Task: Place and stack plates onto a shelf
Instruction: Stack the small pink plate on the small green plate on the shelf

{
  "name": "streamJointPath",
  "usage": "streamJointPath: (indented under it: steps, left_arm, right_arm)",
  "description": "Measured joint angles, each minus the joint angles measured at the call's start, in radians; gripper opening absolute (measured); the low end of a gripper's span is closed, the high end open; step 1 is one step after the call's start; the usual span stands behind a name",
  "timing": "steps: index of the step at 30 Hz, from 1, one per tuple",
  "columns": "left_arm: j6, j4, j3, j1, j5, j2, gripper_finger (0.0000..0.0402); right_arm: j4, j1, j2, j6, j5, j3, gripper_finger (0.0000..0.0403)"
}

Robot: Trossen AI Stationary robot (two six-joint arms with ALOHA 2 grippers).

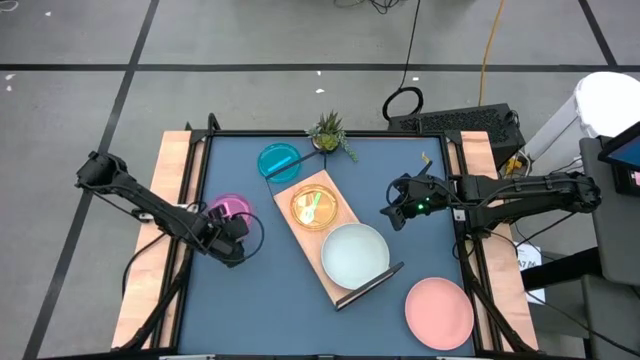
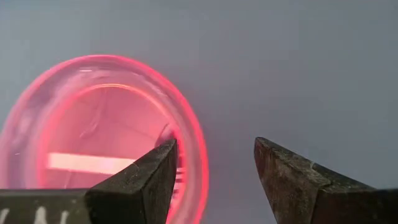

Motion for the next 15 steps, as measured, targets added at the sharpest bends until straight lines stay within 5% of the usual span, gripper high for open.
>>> streamJointPath:
  steps: [15]
  left_arm:
    - [0.035,0.037,-0.058,0.0,-0.018,0.0,0.0158]
  right_arm:
    - [0.0,0.0,0.0,0.002,-0.006,0.0,0.0]
